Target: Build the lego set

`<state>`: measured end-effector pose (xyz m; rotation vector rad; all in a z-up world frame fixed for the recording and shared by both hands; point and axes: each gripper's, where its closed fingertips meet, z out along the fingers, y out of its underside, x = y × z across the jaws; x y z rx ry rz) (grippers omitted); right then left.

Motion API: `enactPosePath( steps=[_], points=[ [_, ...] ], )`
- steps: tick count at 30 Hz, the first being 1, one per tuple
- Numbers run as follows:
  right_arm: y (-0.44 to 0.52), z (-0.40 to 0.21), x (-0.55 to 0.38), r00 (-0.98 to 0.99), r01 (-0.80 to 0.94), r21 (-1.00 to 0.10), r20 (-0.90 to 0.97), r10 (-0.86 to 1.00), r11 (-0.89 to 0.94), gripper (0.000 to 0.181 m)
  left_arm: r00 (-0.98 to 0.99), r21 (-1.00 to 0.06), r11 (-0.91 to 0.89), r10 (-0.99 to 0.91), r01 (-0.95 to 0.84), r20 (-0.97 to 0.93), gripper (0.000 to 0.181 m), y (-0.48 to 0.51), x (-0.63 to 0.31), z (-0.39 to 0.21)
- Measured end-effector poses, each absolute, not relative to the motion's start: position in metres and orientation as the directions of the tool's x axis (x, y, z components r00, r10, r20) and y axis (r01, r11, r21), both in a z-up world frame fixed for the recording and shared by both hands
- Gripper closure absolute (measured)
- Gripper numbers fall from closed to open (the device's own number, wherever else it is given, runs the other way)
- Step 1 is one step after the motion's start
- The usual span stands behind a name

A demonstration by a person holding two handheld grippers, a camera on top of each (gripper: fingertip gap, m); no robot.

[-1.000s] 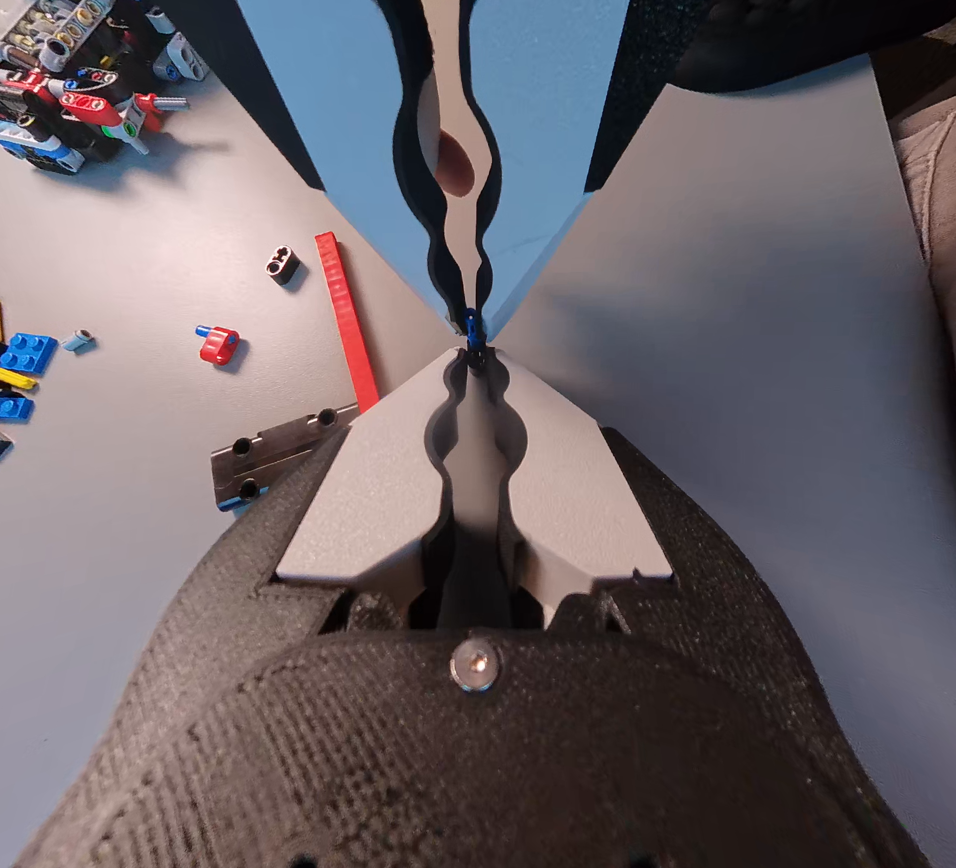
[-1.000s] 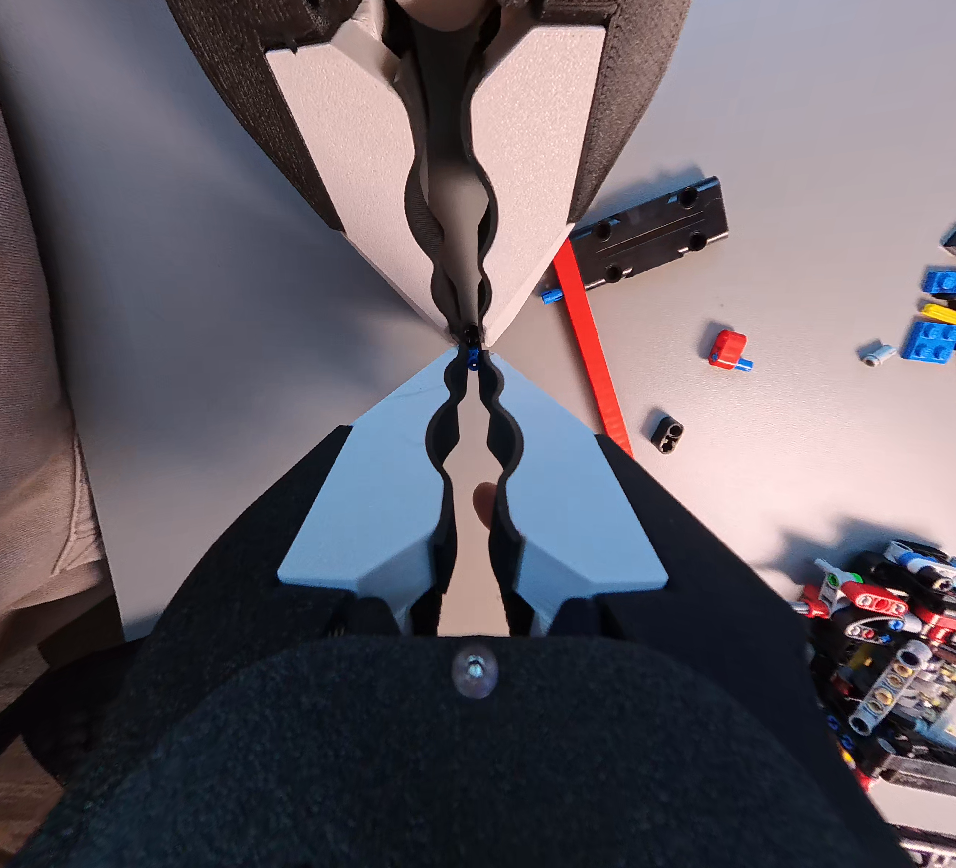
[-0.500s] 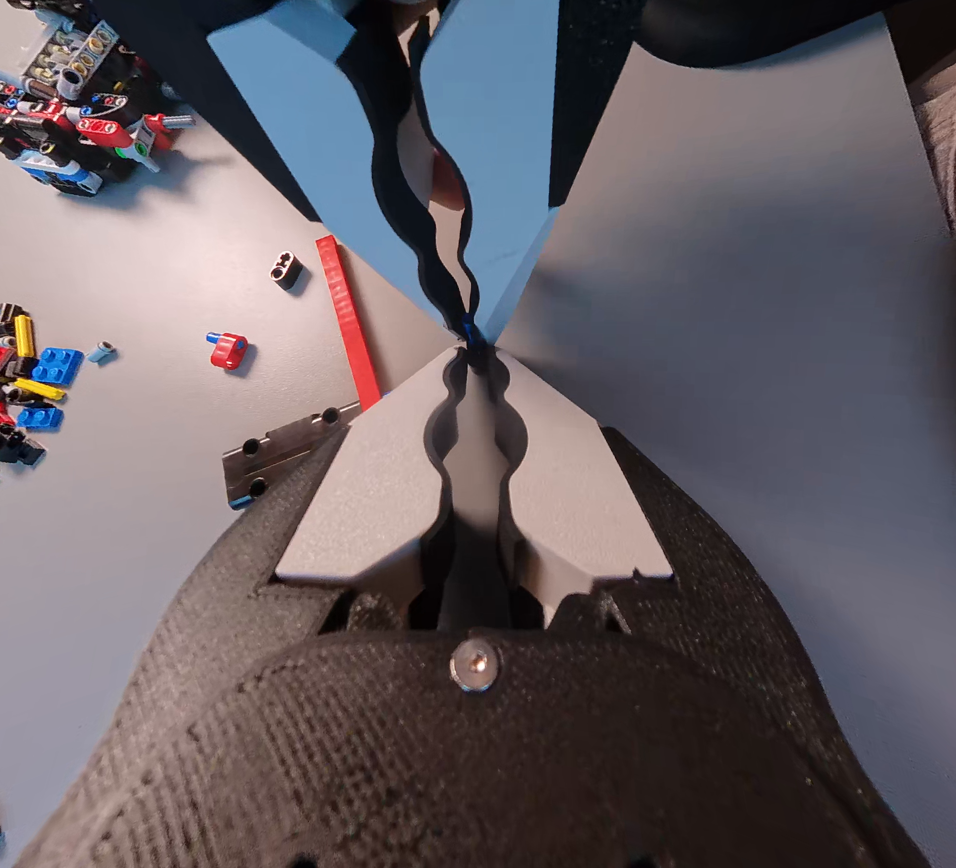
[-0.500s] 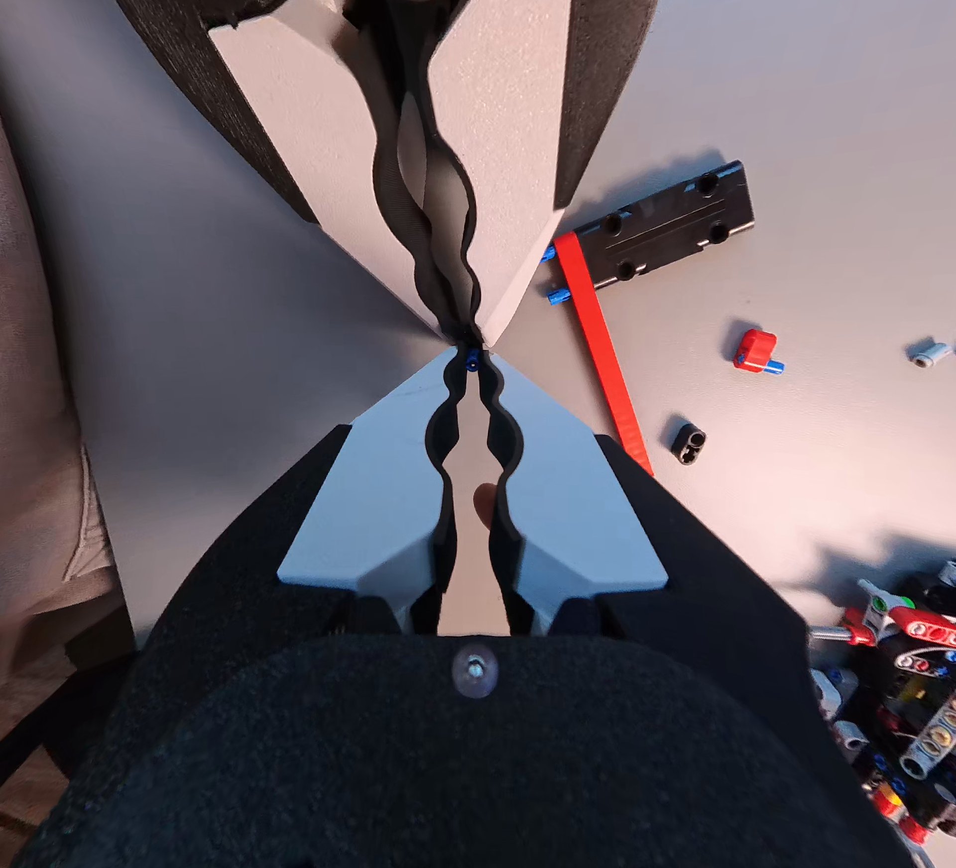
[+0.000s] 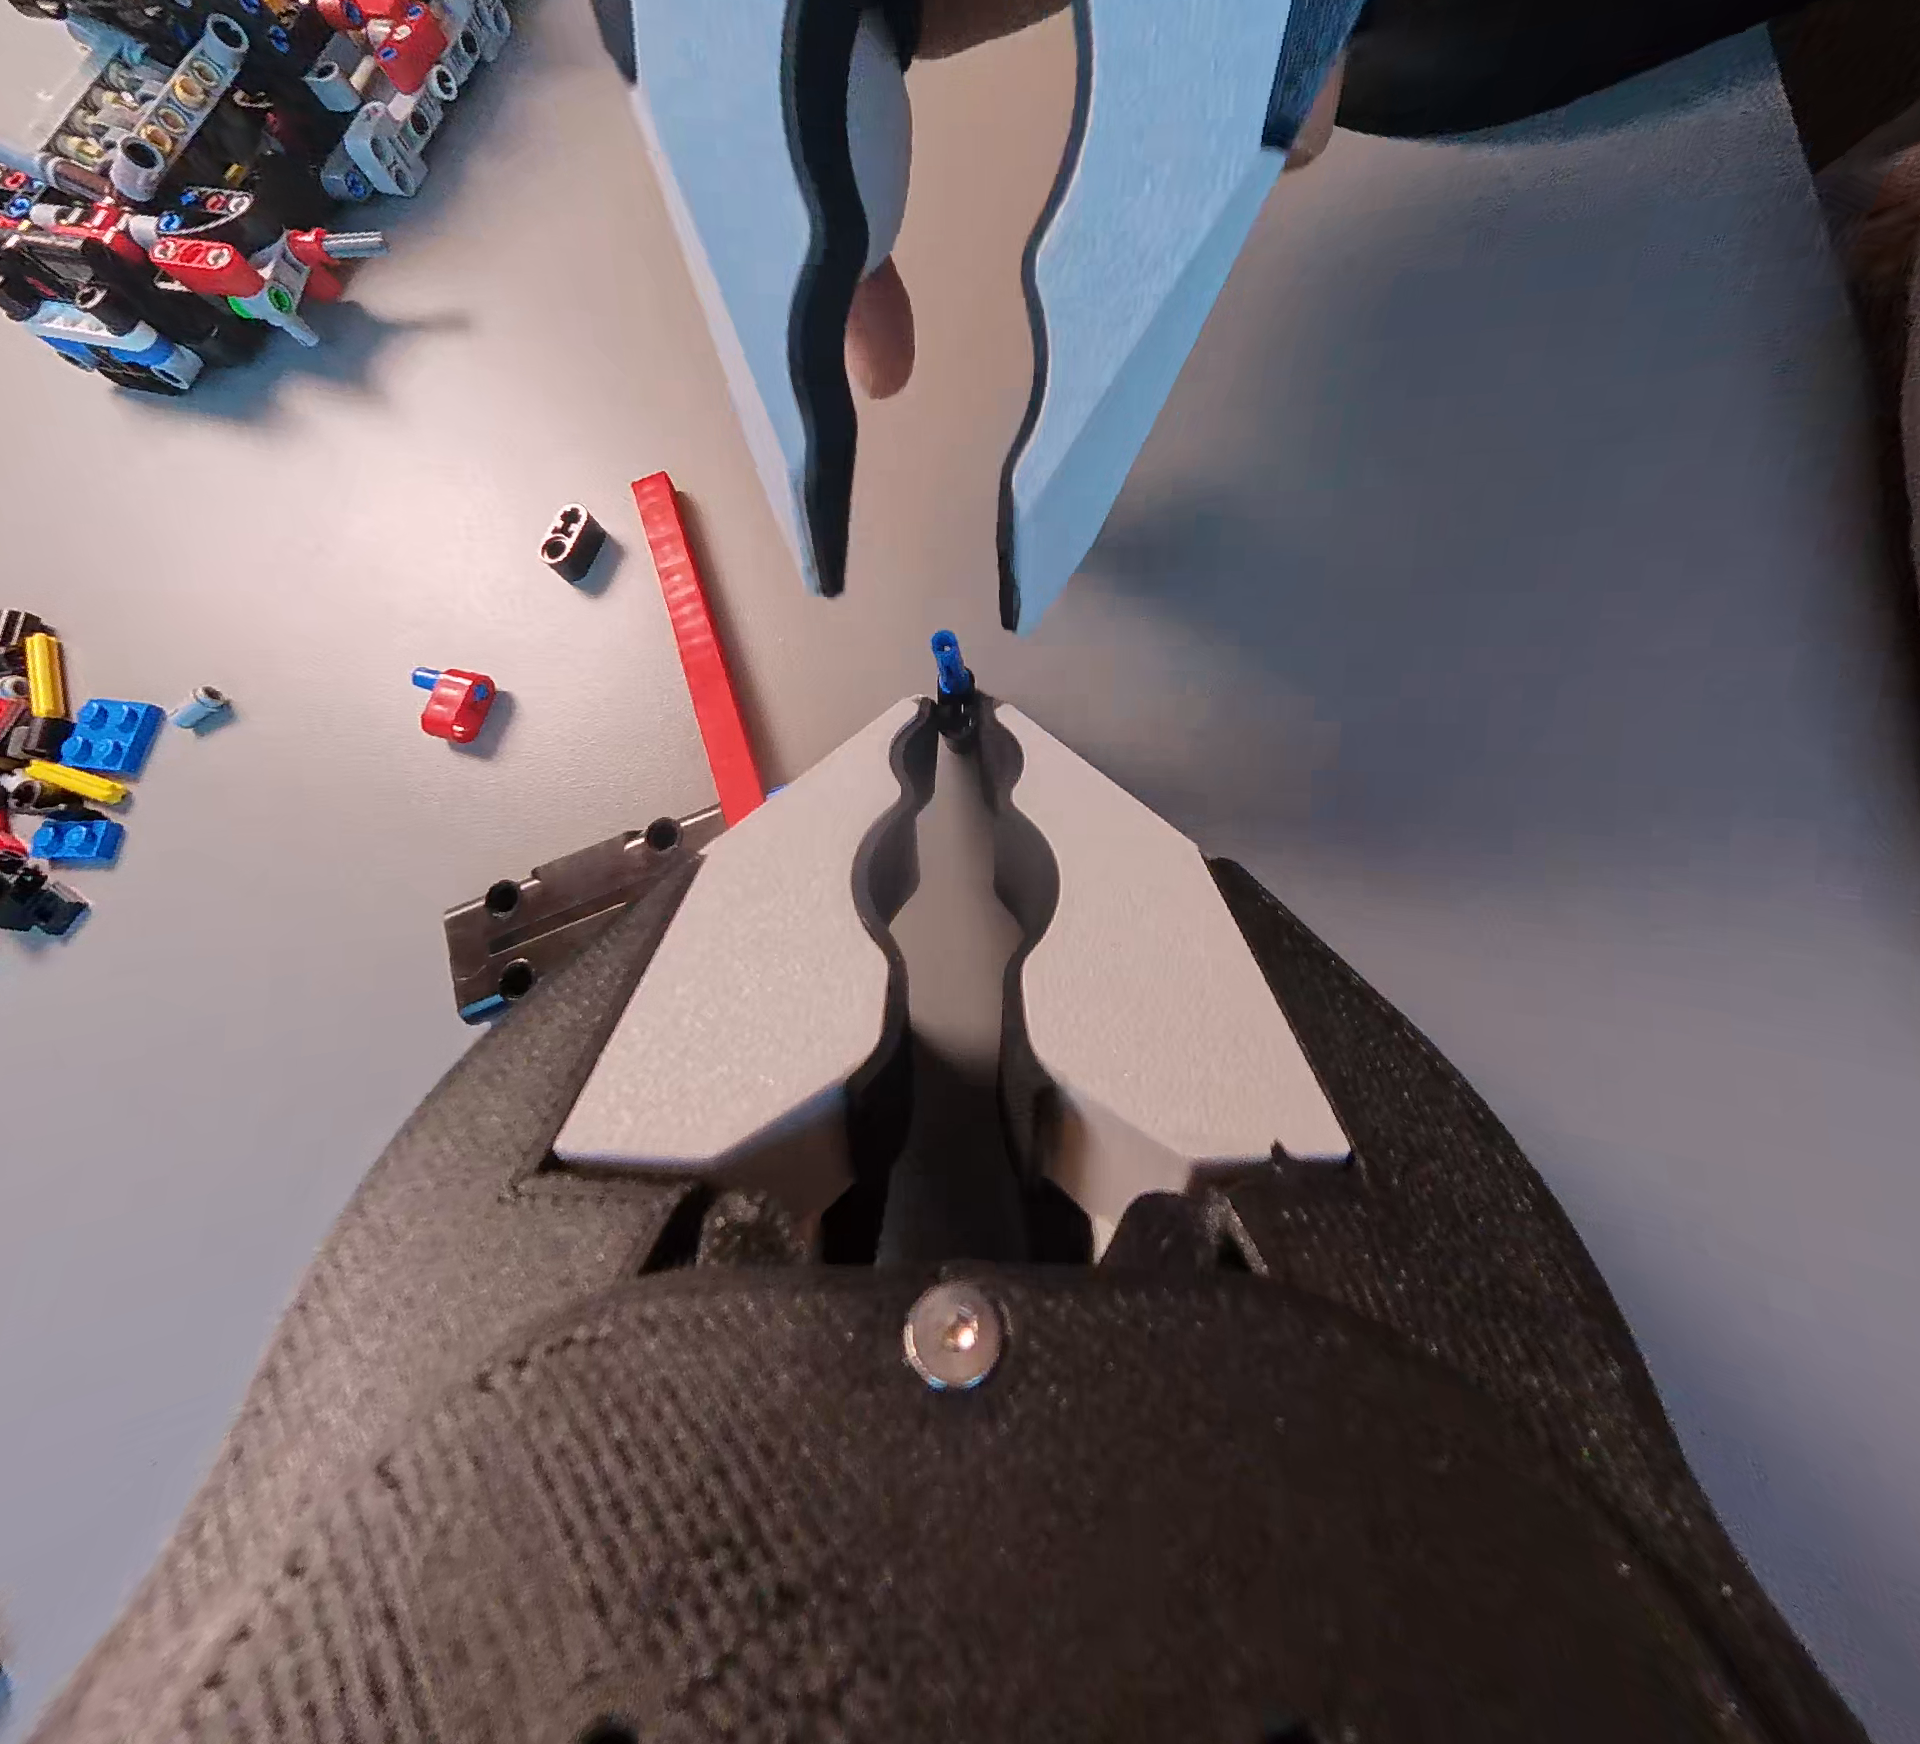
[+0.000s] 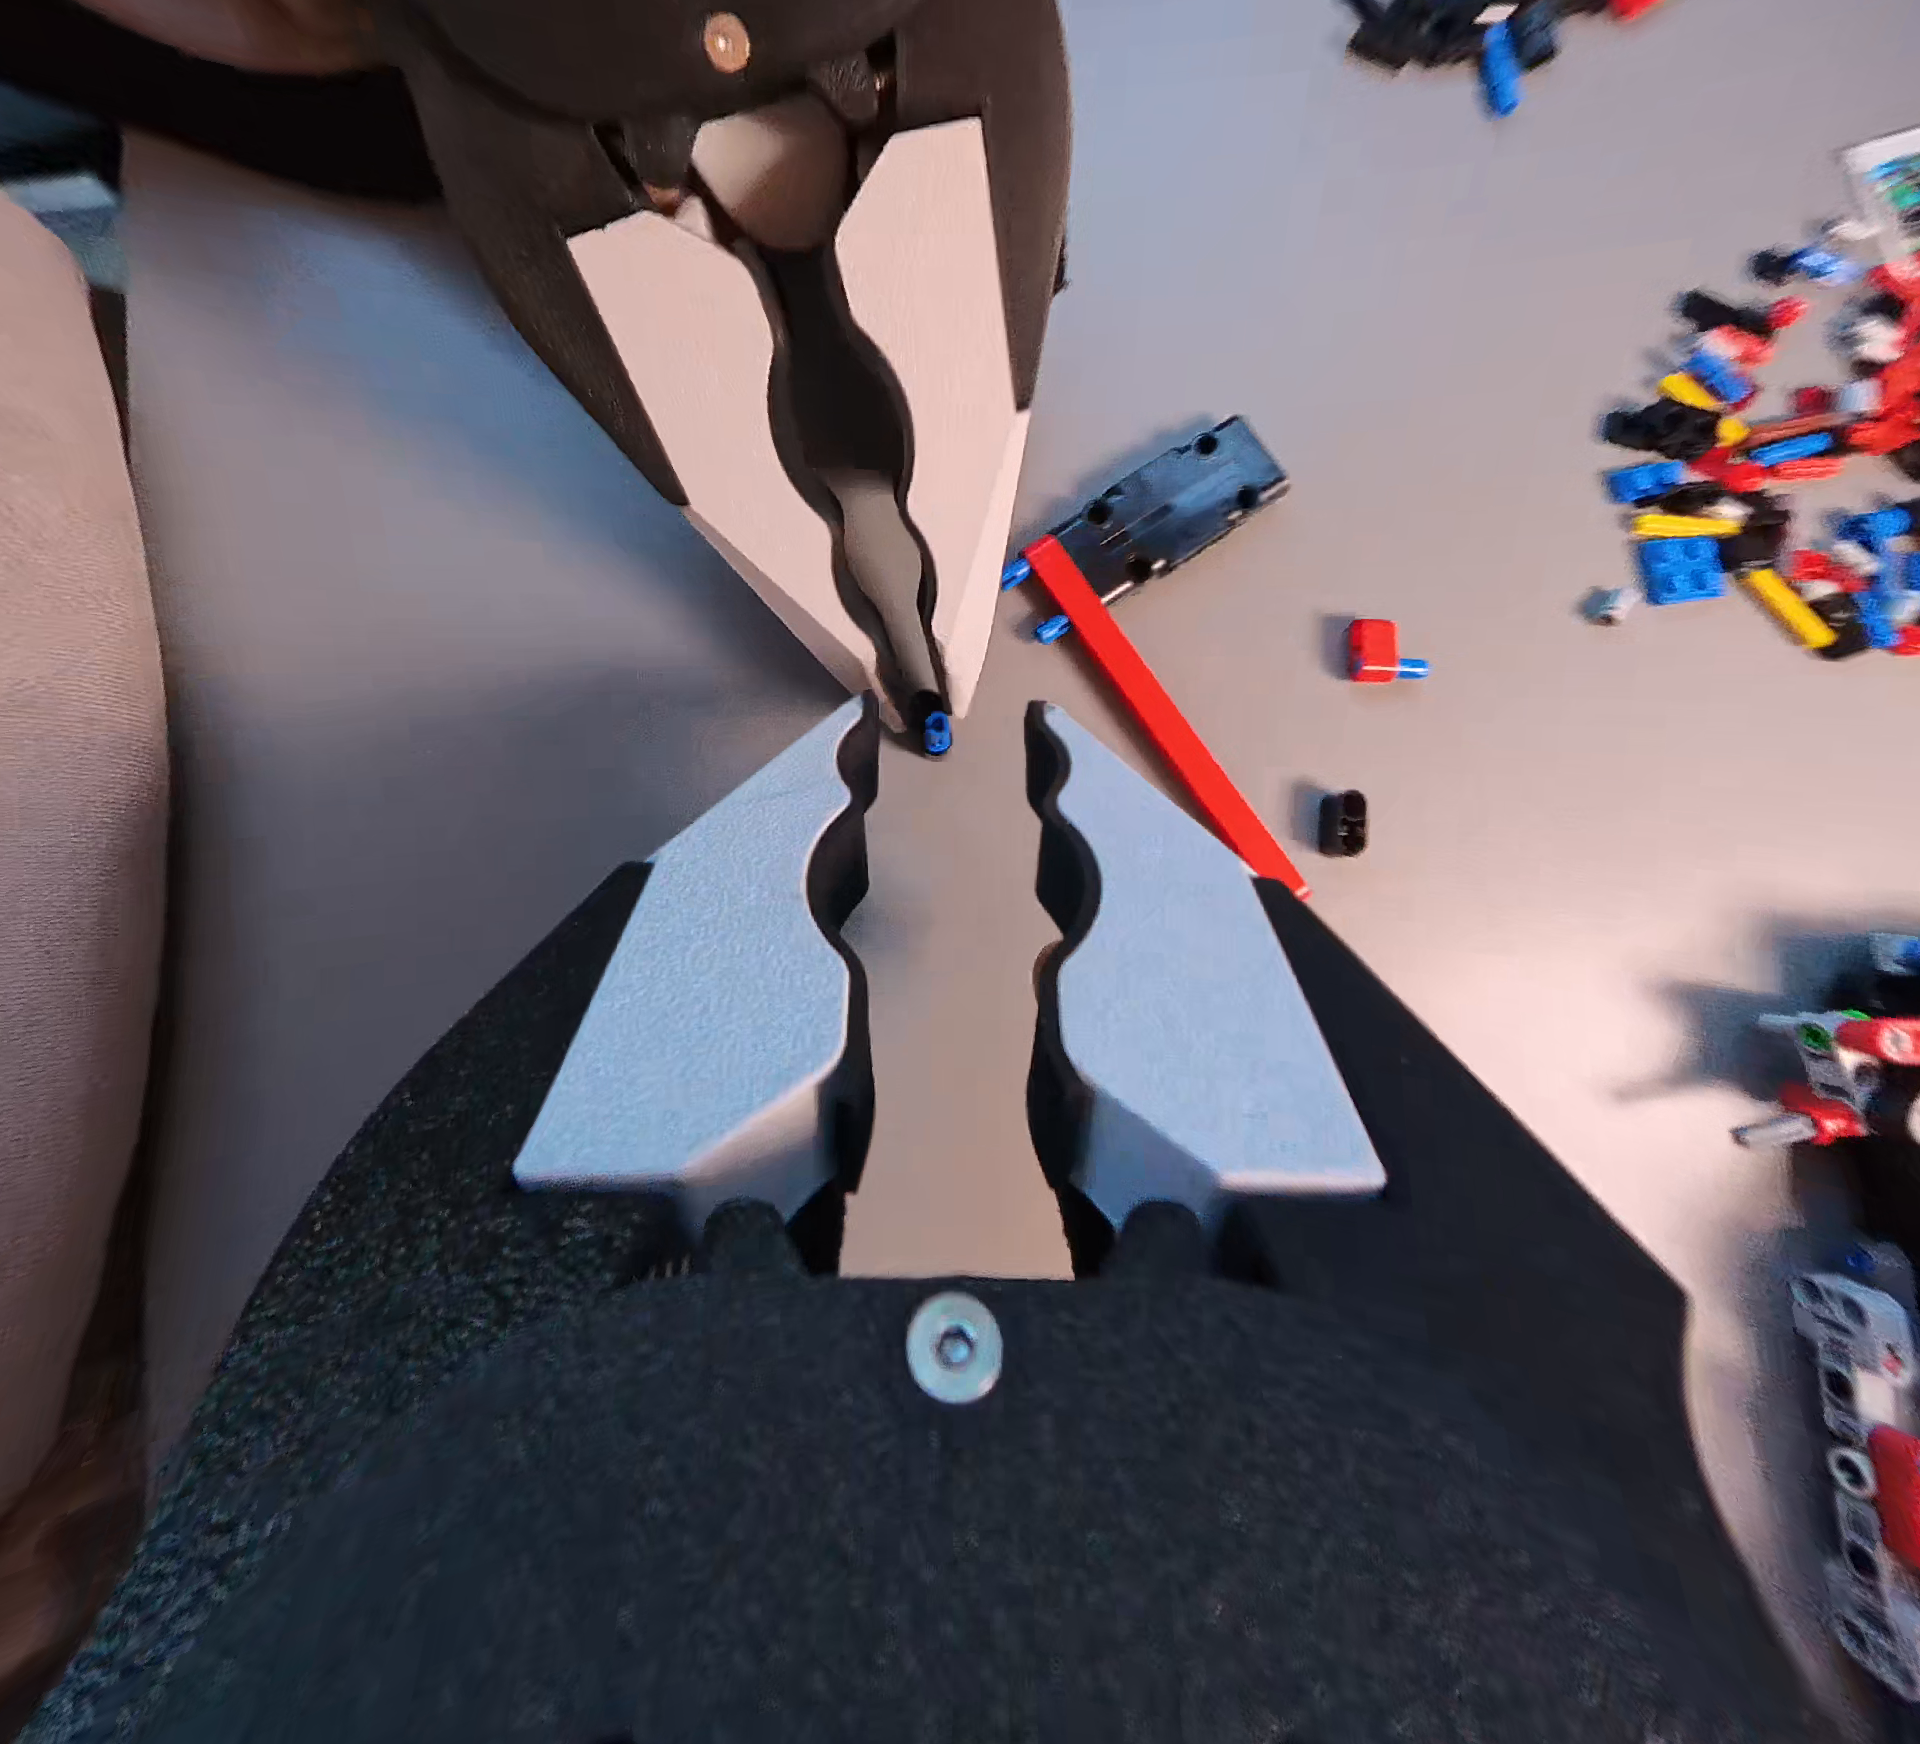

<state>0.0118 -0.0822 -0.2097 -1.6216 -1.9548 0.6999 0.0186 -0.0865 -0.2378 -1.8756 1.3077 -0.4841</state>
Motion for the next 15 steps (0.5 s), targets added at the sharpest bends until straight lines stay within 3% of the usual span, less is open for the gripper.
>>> enactPosePath(
  steps=[6, 15],
  points=[
    [-0.084, -0.193, 0.031, -0.047, 0.566, -0.823, 0.02, 0.999, 0.043, 0.152, 0.405, -0.769, -0.137, -0.899, -0.624, -0.168, 0.176, -0.084, 0.016, -0.238],
    [-0.084, -0.188, 0.035, 0.013, 0.456, -0.89, -0.002, 1.0, -0.007, 0.153, 0.429, -0.772, -0.068, -0.86, -0.632, -0.275, 0.176, -0.076, 0.014, -0.227]
  ],
)
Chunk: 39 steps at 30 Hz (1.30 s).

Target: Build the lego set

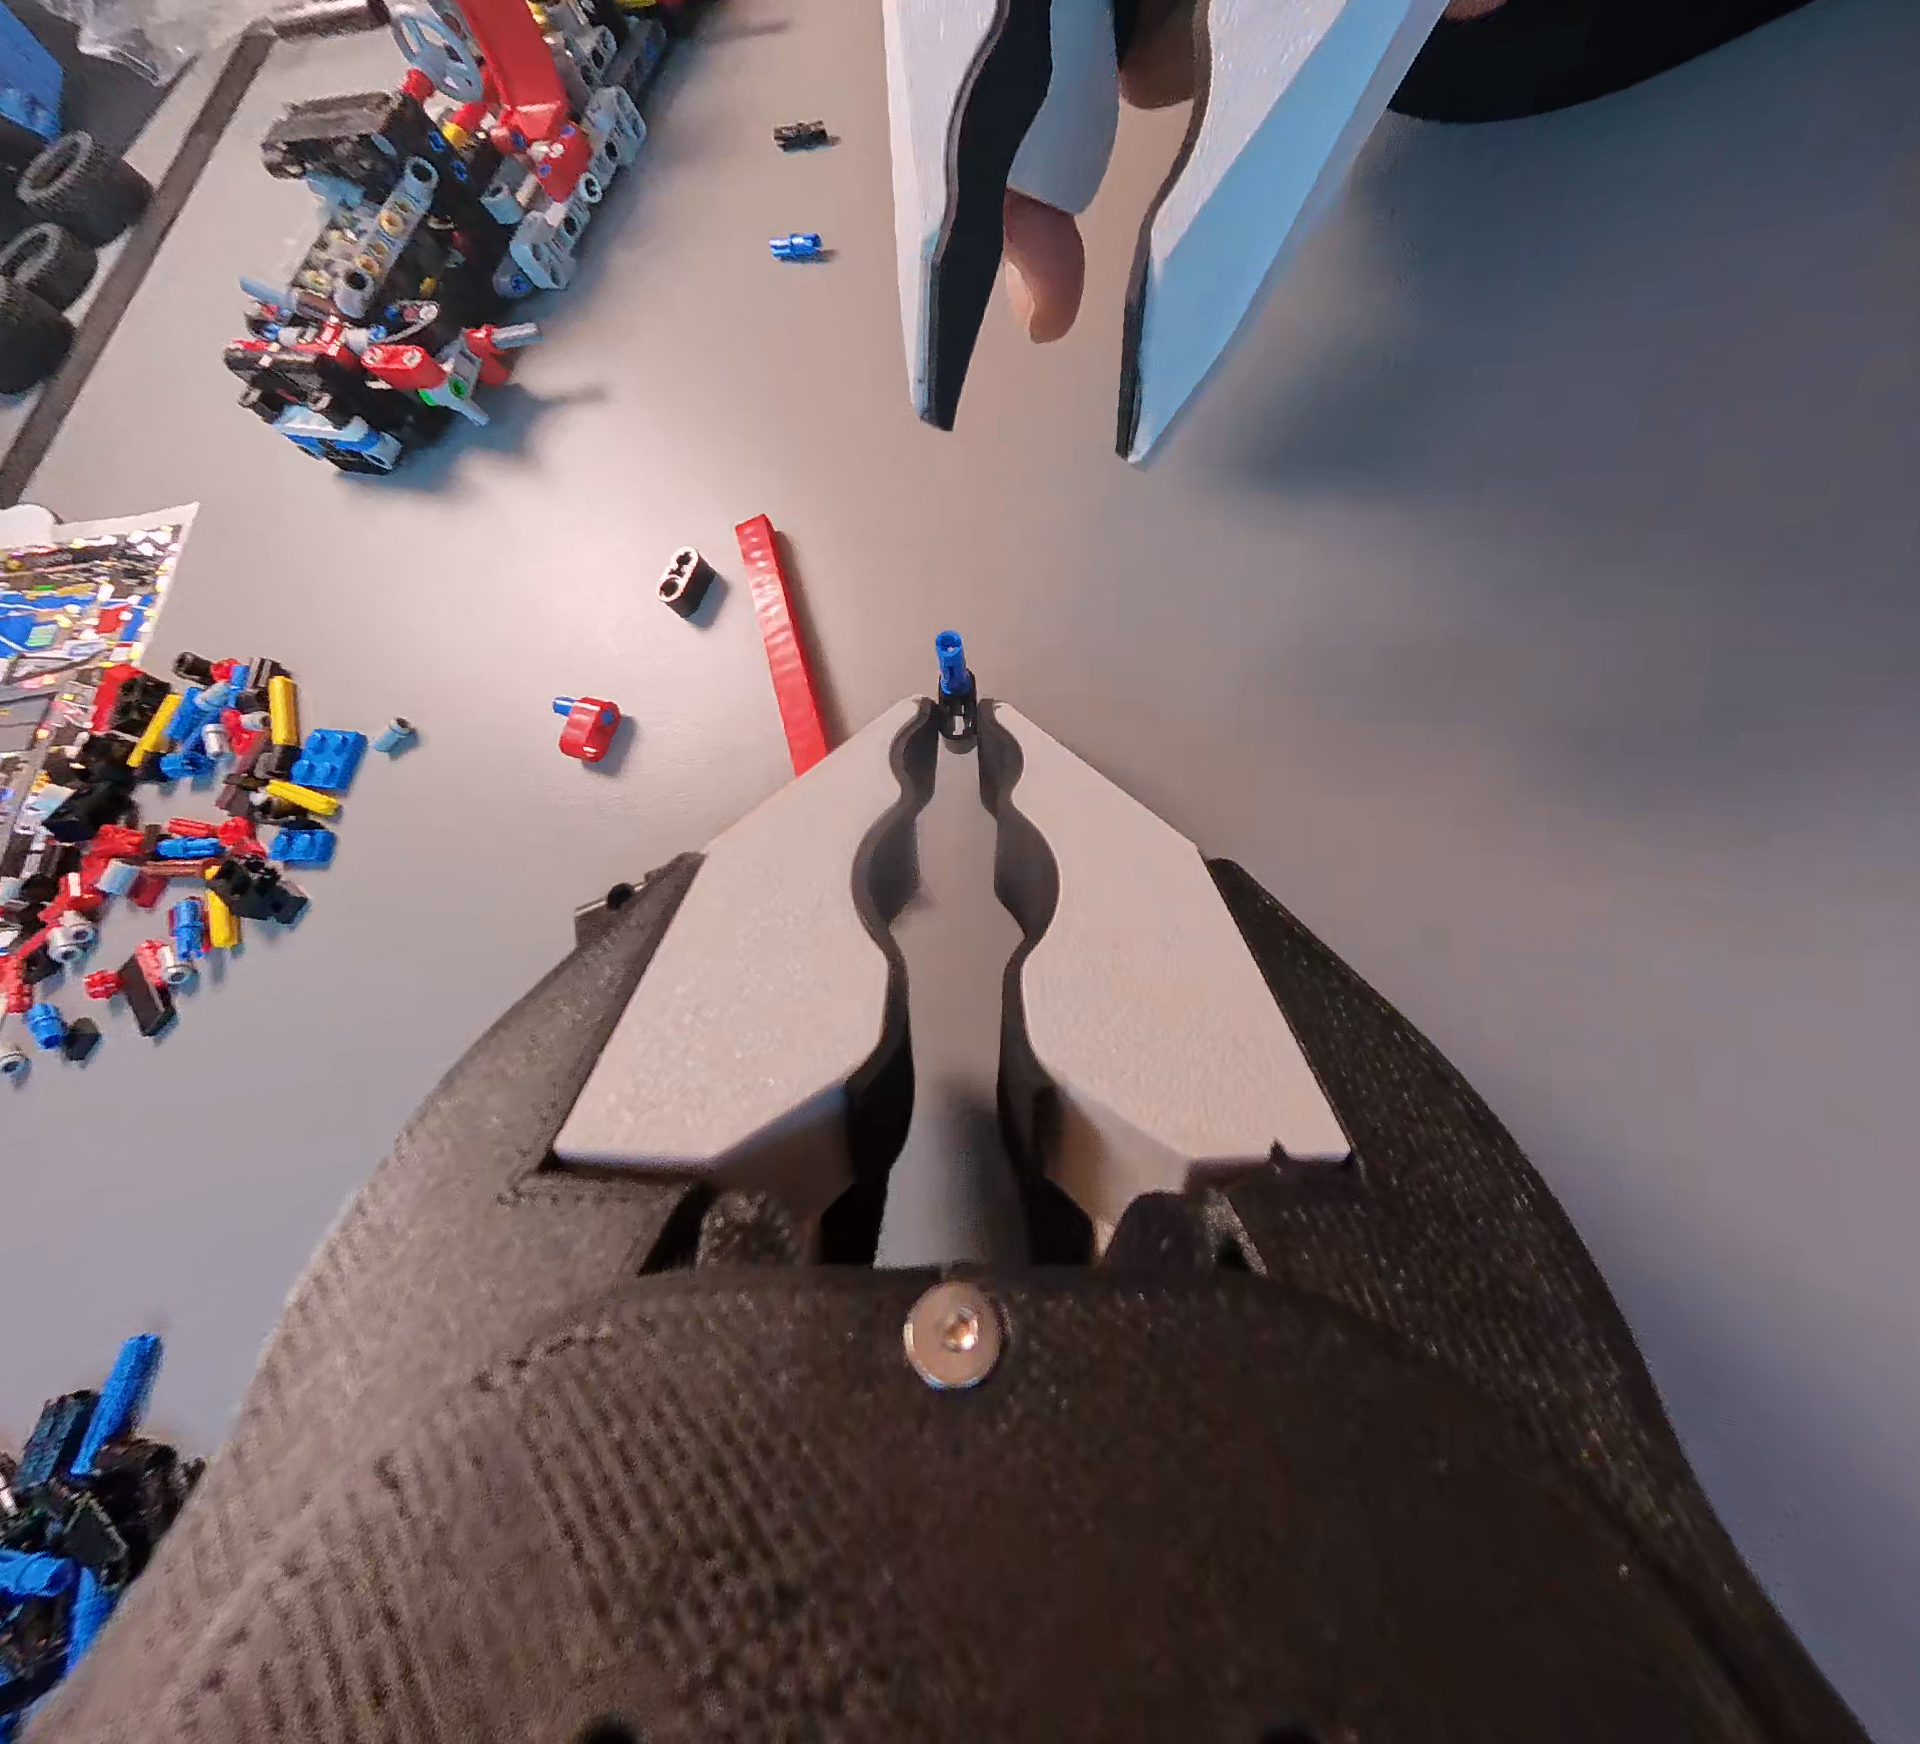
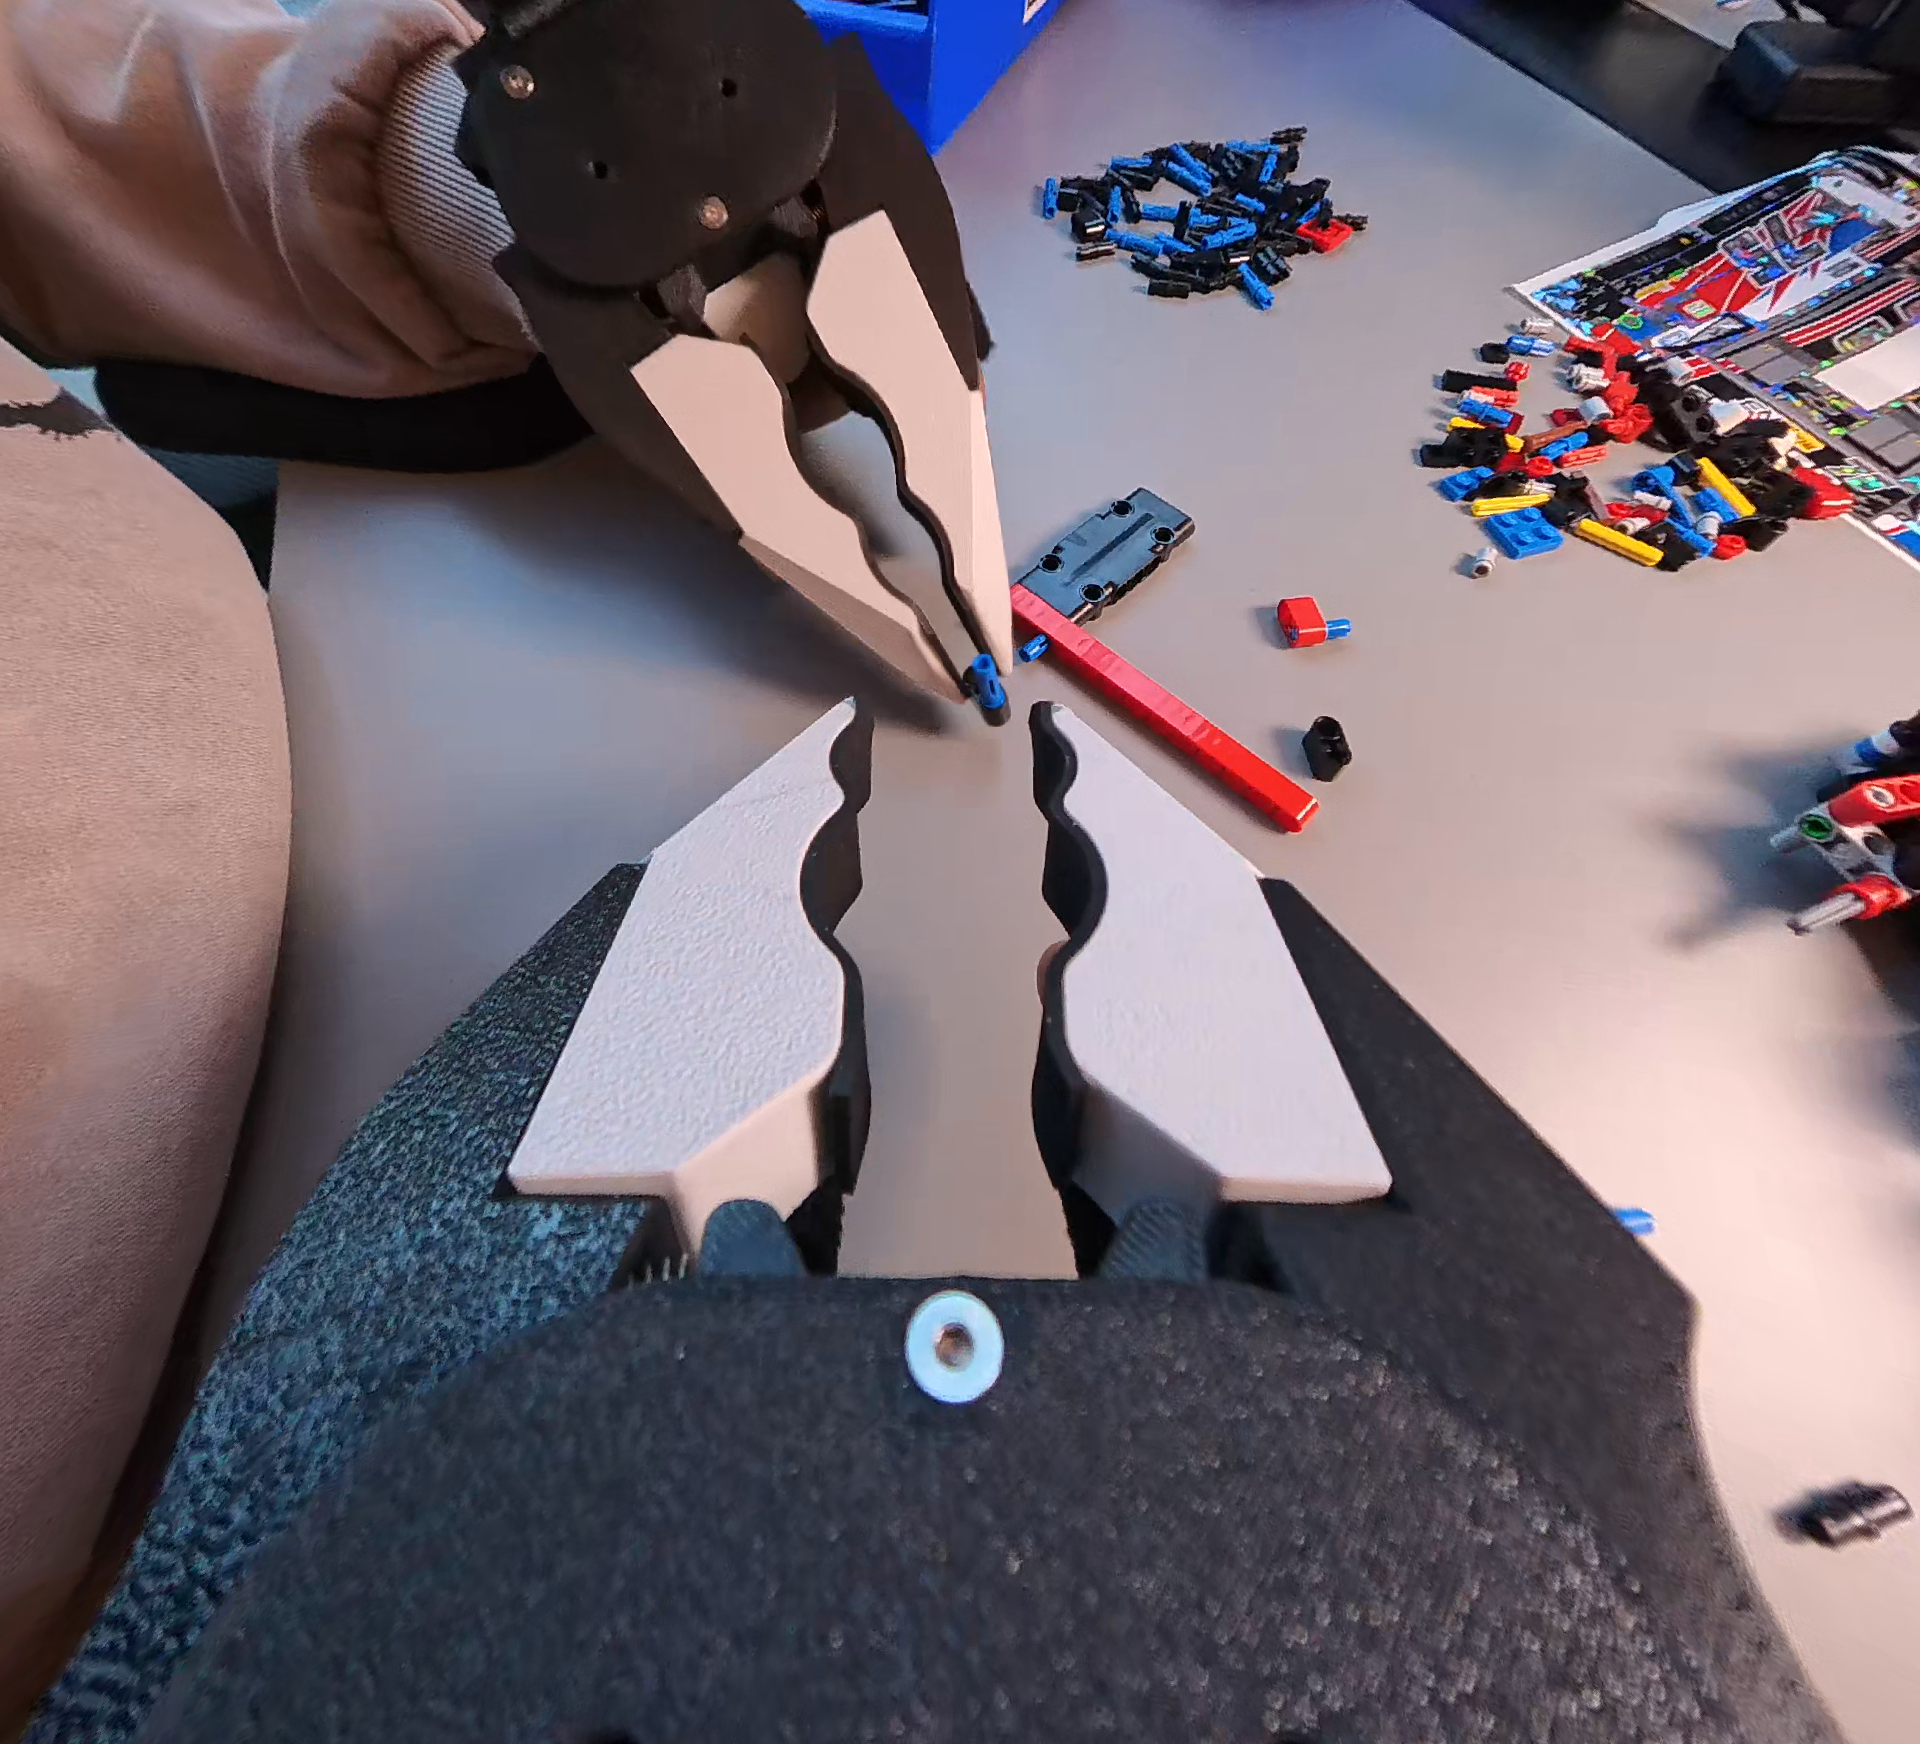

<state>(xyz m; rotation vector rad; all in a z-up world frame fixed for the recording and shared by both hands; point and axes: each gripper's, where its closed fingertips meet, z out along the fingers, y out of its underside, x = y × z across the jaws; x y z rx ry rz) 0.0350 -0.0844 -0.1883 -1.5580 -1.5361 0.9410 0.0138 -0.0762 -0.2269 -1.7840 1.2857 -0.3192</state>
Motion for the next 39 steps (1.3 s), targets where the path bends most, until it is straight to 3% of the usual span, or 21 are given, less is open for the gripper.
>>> enactPosePath(
  steps=[7, 11, 23, 25, 28, 32, 35, 39],
  points=[
    [-0.075, -0.181, 0.028, 0.046, 0.413, -0.91, 0.06, 0.997, 0.036, 0.155, 0.45, -0.808, 0.091, -0.791, -0.582, -0.414, 0.176, -0.072, 0.014, -0.193],
    [-0.074, -0.171, 0.024, 0.021, 0.401, -0.902, 0.183, 0.983, 0.16, 0.162, 0.424, -0.814, 0.166, -0.786, -0.556, -0.45, 0.176, -0.077, 0.018, -0.182],
    [-0.081, -0.182, 0.013, -0.151, 0.431, -0.768, 0.457, 0.876, 0.475, 0.177, 0.38, -0.782, 0.246, -0.765, -0.573, -0.52, 0.176, -0.083, 0.021, -0.181],
    [-0.081, -0.175, 0.012, -0.143, 0.387, -0.769, 0.495, 0.857, 0.509, 0.178, 0.422, -0.844, 0.206, -0.792, -0.495, -0.441, 0.176, -0.082, 0.02, -0.173],
    [-0.076, -0.161, 0.012, -0.093, 0.301, -0.792, 0.53, 0.843, 0.531, 0.177, 0.488, -0.972, -0.01, -0.866, -0.235, -0.109, 0.161, -0.077, 0.015, -0.156],
    [-0.073, -0.149, 0.011, -0.037, 0.224, -0.727, 0.659, 0.752, 0.649, 0.177, 0.37, -0.933, -0.353, -0.86, 0.068, 0.352, 0.158, -0.075, 0.007, -0.145],
    [-0.078, -0.145, 0.007, -0.034, 0.206, -0.607, 0.78, 0.625, 0.768, 0.176, 0.271, -0.88, -0.458, -0.837, 0.127, 0.474, 0.159, -0.08, 0.011, -0.143],
    [-0.083, -0.142, 0.002, -0.024, 0.183, -0.47, 0.876, 0.481, 0.864, 0.177, 0.254, -0.88, -0.464, -0.843, 0.104, 0.474, 0.173, -0.084, 0.015, -0.146]
  ],
)
